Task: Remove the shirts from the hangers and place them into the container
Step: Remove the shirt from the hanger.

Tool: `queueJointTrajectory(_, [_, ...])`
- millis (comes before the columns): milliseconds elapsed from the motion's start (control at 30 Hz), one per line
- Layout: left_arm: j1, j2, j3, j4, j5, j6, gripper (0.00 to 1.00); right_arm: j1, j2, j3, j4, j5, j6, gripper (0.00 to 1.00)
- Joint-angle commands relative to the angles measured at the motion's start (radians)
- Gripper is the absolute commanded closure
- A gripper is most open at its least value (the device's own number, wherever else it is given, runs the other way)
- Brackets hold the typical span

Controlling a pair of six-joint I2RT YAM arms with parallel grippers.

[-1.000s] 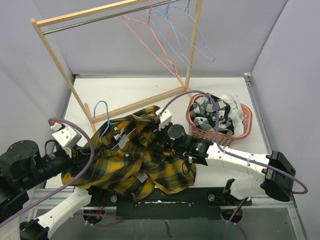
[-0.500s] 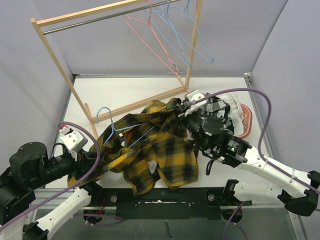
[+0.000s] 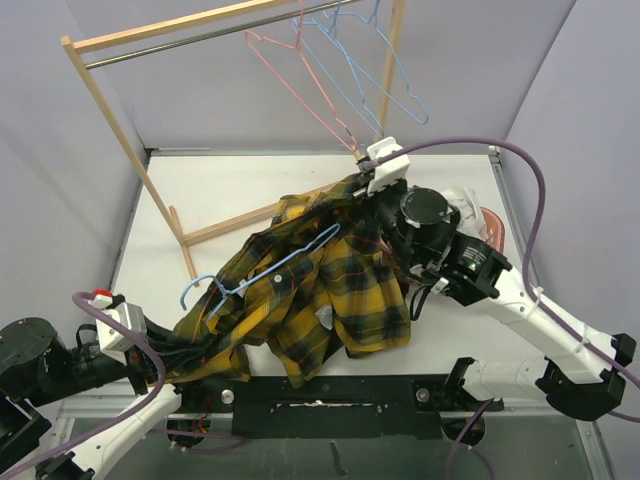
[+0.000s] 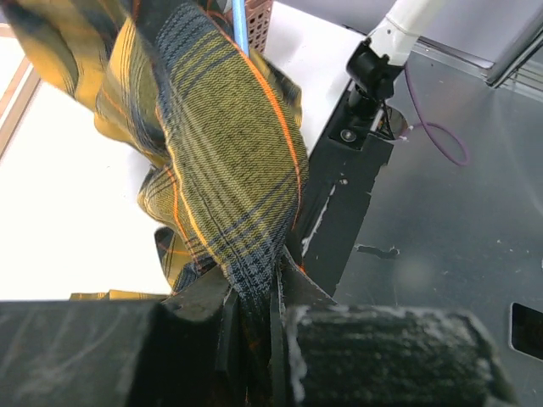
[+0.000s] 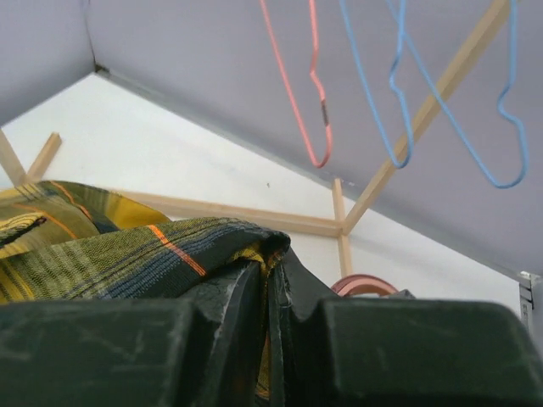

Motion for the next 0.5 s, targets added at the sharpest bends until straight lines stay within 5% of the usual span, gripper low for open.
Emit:
queueJointTrajectory(0, [-0.007,-0.013,0.031,0.082,0.072,0.016,1.00,-0.023,0.014,0.055,-0.124,-0.117,0.074,0.99])
queueJointTrajectory(167, [-0.007,-0.016,0.005,0.128,-0.006,0.017,1.00,-0.023,-0.014,0.004,-0.205,-0.228,0.153,0.97])
queueJointTrajectory(467, [-0.007,0.071,-0.080,0.187,-0.259,0.080,1.00,-0.022,-0.179,-0.021,-0.445,-0.367,0.174,0.58])
